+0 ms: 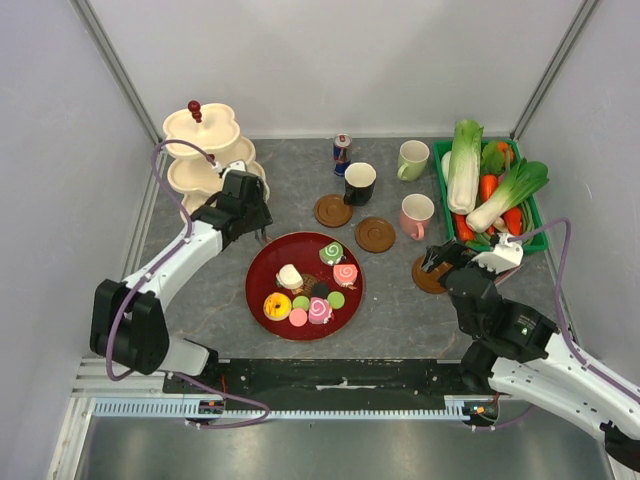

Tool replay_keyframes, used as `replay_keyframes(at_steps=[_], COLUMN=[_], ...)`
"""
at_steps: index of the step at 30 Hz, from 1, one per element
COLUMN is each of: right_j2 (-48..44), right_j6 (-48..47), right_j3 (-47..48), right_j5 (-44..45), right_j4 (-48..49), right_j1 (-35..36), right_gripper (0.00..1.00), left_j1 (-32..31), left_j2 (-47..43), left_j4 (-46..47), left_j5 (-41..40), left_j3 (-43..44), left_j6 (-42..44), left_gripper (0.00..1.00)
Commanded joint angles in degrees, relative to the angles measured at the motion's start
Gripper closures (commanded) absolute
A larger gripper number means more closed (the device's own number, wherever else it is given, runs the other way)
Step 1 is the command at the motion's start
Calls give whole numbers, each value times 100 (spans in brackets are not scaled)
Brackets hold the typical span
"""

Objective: Serve the afternoon tea

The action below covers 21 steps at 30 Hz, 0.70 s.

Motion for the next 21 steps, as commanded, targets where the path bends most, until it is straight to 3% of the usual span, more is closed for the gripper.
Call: replay_keyframes(at_steps=[1,9,21], right_j2=[92,127,171], right_j6=[-33,-7,212], right_j3=[155,111,-12], right_j5=[281,307,352], right_j4=[163,171,189], right_j1=[2,2,2], right_gripper=[2,2,2], left_j1=[253,420,535], left_j2=[223,619,707], left_j4=[750,1321,2209], left_j5=[176,370,-87], left_j3=[33,-2,-398], left_j6=[-135,-117,-222], left_gripper=[48,48,48])
